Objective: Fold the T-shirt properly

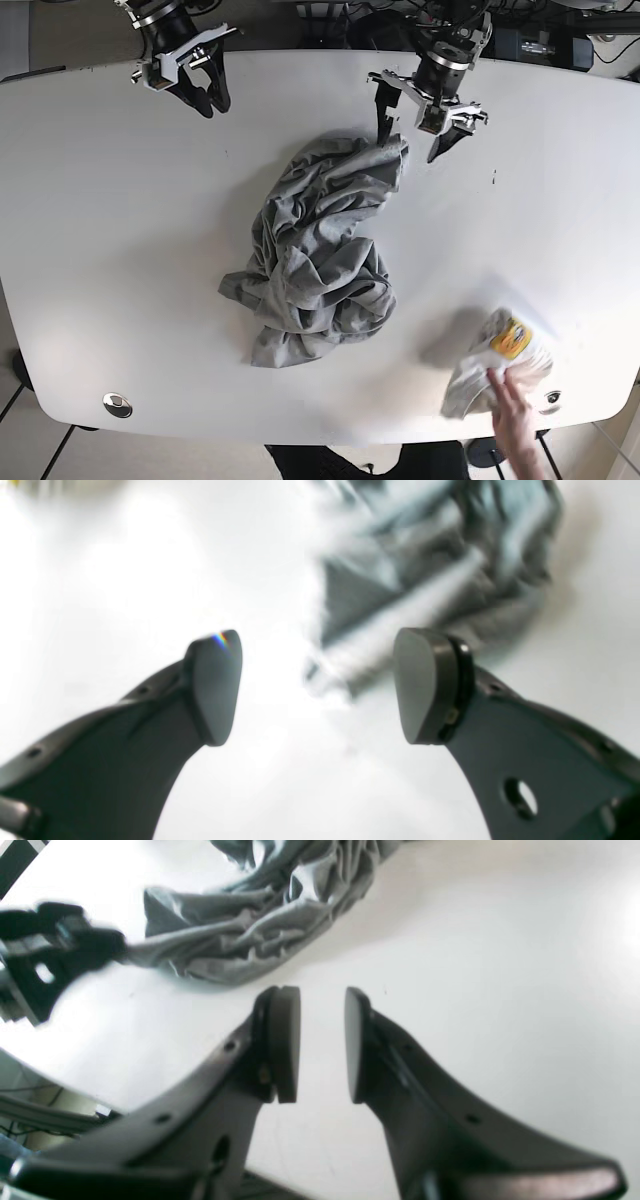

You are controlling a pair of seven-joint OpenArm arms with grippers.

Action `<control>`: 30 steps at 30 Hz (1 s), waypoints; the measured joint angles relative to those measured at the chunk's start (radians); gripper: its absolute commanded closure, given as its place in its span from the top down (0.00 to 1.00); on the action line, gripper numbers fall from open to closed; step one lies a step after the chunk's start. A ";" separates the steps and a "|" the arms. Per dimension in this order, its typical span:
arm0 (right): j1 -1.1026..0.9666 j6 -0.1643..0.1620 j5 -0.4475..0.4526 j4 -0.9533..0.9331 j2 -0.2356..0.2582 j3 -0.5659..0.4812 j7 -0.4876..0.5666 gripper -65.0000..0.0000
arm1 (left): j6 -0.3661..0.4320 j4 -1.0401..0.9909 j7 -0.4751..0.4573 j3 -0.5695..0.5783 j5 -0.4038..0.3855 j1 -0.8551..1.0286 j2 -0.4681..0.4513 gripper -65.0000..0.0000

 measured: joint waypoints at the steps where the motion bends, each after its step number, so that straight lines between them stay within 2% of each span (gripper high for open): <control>1: 0.007 0.000 0.000 0.000 0.000 0.000 0.000 0.22 | -0.008 -0.015 0.000 0.009 0.000 -0.010 0.001 0.68; 5: 0.021 0.001 -0.001 0.000 0.000 0.000 -0.066 0.22 | -0.003 -0.078 -0.006 0.010 0.000 -0.051 0.001 0.69; 10: 0.037 0.000 0.000 0.000 0.000 0.000 -0.065 0.22 | -0.003 -0.178 -0.007 0.014 0.000 -0.098 0.000 0.69; 15: 0.053 0.000 0.000 0.000 0.000 0.000 -0.067 0.22 | 0.000 -0.240 -0.016 0.080 -0.007 -0.156 -0.007 0.68; 18: 0.053 0.002 0.000 0.000 0.000 -0.001 -0.068 0.22 | 0.004 -0.267 -0.058 0.096 -0.011 -0.161 -0.006 0.68; 23: 0.084 0.003 -0.002 0.000 0.000 -0.001 -0.068 0.23 | 0.000 -0.270 -0.037 0.098 -0.011 -0.177 -0.008 0.68; 26: 0.149 0.003 -0.004 0.000 0.000 -0.004 -0.146 0.24 | -0.007 -0.245 -0.049 0.100 -0.014 -0.145 -0.040 0.68; 28: 0.222 -0.004 -0.004 0.021 0.002 -0.037 -0.229 0.24 | -0.011 -0.236 -0.050 0.099 -0.019 -0.135 -0.066 0.68; 30: 0.304 0.006 -0.002 0.032 0.000 -0.078 -0.301 0.27 | -0.007 -0.218 -0.045 0.094 -0.018 -0.123 -0.081 0.68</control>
